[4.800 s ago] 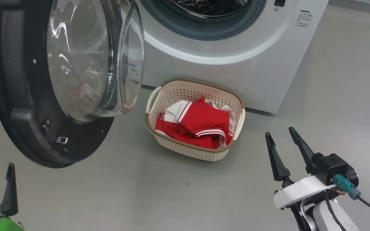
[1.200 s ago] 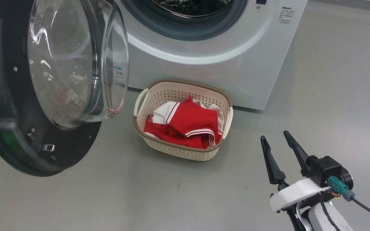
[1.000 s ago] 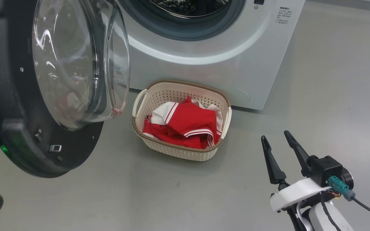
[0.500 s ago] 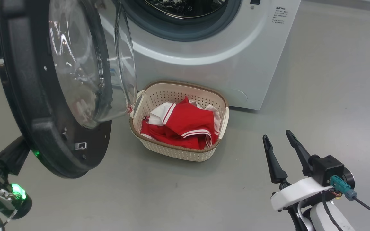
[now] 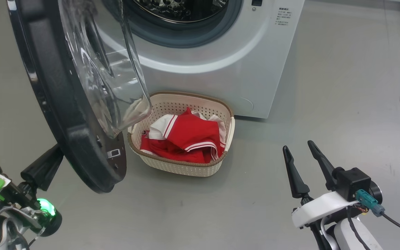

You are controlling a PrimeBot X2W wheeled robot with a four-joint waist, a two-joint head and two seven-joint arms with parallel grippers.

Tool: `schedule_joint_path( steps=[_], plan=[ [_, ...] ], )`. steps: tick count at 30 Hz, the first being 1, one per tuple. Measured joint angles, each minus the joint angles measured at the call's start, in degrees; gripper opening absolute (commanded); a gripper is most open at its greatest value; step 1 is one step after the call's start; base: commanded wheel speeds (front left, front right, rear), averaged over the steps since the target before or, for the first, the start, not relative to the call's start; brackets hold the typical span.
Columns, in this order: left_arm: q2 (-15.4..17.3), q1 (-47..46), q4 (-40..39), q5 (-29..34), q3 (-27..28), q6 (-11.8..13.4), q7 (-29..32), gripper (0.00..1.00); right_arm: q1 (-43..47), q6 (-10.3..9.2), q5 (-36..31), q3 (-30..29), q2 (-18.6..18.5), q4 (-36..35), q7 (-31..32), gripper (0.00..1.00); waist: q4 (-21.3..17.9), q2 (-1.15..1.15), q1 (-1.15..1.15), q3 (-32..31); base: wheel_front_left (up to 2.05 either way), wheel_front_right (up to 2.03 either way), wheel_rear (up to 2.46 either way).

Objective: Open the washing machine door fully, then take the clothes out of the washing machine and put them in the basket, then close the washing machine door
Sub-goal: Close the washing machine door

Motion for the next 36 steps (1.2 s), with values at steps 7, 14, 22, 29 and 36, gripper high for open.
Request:
schedule_joint_path(
  steps=[7,14,22,29,36],
  plan=[
    [-1.09,0.03,-0.64,-0.51,-0.81,0.0,-0.82,0.0,-0.04,0.0,0.0,0.1,0.12,-0.03,0.0,1.0,-2.2,0.0,0.0,0.13,0.0,0.0,0.0],
    [-1.86,-0.1,-0.87,-0.88,-2.66,0.0,-2.0,0.0,-0.34,0.0,0.0,0.05,0.14,-0.03,0.0,1.0,-4.78,0.0,0.0,0.65,0.0,0.0,0.0],
    [-2.6,-0.73,-0.8,-1.1,-4.24,0.0,-3.61,0.0,-0.8,-0.02,0.02,0.13,0.41,-0.12,0.0,1.0,-8.43,0.0,0.0,1.17,0.0,0.0,0.0],
    [-2.74,-2.04,-0.38,-1.53,-5.31,0.0,-5.42,0.0,-1.0,-0.07,0.42,0.1,0.52,-0.37,0.0,1.0,-12.04,0.0,0.0,1.71,0.0,0.0,0.0],
    [-2.94,-3.55,-0.12,-1.82,-5.83,0.01,-7.32,0.0,-1.01,-0.08,0.53,0.02,0.63,-0.65,0.0,1.0,-15.75,0.0,0.0,2.27,0.0,0.0,0.0]
  ],
)
